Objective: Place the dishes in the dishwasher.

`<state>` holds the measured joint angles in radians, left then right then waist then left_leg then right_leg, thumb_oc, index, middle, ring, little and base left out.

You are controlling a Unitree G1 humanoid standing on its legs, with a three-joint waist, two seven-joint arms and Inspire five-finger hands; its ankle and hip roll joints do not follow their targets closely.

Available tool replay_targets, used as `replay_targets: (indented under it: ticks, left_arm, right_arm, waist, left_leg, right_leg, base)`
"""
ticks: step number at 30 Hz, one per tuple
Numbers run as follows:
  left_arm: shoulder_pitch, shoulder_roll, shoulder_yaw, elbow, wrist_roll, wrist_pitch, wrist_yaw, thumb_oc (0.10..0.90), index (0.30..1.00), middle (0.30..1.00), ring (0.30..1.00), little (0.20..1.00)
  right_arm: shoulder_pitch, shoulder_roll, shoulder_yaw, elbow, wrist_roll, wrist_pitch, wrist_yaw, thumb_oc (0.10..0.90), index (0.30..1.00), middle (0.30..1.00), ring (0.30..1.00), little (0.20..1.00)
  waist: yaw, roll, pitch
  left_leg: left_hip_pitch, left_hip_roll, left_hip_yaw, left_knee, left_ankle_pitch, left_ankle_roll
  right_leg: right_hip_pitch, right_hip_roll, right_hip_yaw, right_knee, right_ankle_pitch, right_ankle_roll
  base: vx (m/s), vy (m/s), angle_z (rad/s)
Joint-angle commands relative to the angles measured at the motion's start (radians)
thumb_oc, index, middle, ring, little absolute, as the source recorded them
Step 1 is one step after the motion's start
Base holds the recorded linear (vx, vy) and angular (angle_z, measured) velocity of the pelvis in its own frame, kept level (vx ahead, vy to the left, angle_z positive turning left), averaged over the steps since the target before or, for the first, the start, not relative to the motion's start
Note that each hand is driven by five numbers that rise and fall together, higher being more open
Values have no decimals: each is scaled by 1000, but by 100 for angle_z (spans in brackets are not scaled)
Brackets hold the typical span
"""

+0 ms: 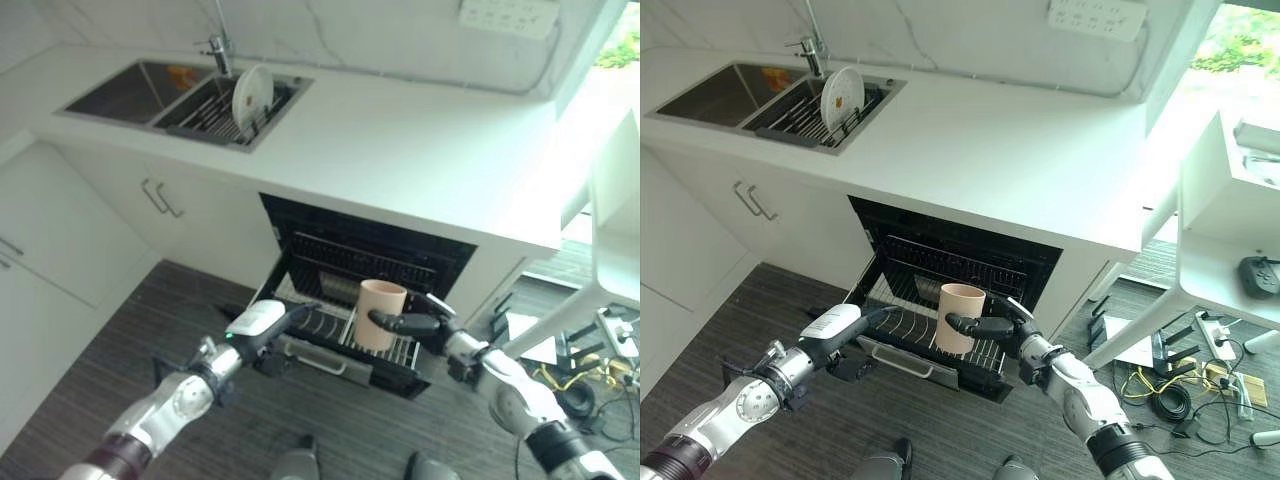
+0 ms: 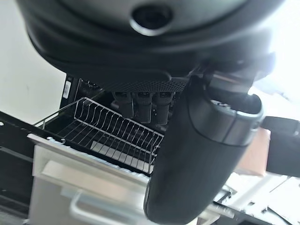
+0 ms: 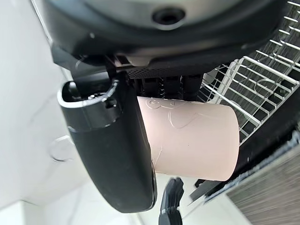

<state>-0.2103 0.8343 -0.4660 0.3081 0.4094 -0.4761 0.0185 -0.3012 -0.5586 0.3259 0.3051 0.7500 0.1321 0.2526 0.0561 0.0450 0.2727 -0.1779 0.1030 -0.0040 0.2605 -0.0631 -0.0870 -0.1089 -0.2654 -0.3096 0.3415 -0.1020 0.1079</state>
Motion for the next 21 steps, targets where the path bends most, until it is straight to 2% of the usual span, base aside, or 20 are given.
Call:
replay_targets:
  ticks: [1, 8, 11, 15, 21]
  left_arm:
    - [-113, 52, 30, -90, -27, -22, -11, 800, 900, 900, 900, 900]
    - [-191, 75, -17, -109, -20, 24, -29, 800, 900, 900, 900, 900]
    - [-229, 62, -50, -100, -2, 63, -26, 800, 900, 900, 900, 900]
    - [-234, 44, -67, -94, -5, 105, -19, 800, 900, 900, 900, 900]
    - [-248, 18, -79, -113, 9, 127, -22, 800, 900, 900, 900, 900]
  right_arm:
    - [-144, 13, -45, -1, 95, -53, -16, 400, 300, 300, 300, 300]
    - [-239, 12, -63, 162, 90, -64, -51, 400, 300, 300, 300, 300]
    - [-304, 21, -78, 277, 73, -73, -79, 400, 300, 300, 300, 300]
    - [-333, 29, -90, 347, 73, -104, -101, 400, 300, 300, 300, 300]
    - [-372, 26, -132, 412, 53, -131, -154, 400, 300, 300, 300, 300]
  waist:
    - [0, -12, -32]
    - [2, 9, 20]
    - [1, 26, 58]
    - [0, 43, 89]
    - [-2, 70, 131]
  left_leg:
    - [-20, 64, 71, 40, -41, -26]
    - [-48, 34, 71, 40, -40, -16]
    - [-65, 20, 71, 40, -38, -12]
    - [-78, 14, 77, 40, -36, -10]
    - [-98, 5, 85, 40, -33, -8]
  right_leg:
    - [6, -64, 63, -42, -1, 116]
    - [-22, -86, 74, -42, 20, 122]
    - [-44, -95, 89, -42, 31, 121]
    - [-60, -101, 96, -42, 38, 121]
    - [-84, -109, 102, -42, 46, 121]
  base:
    - [-52, 31, 25]
    - [-23, 64, 16]
    - [-44, 88, -4]
    - [-50, 64, -7]
    - [-46, 48, -4]
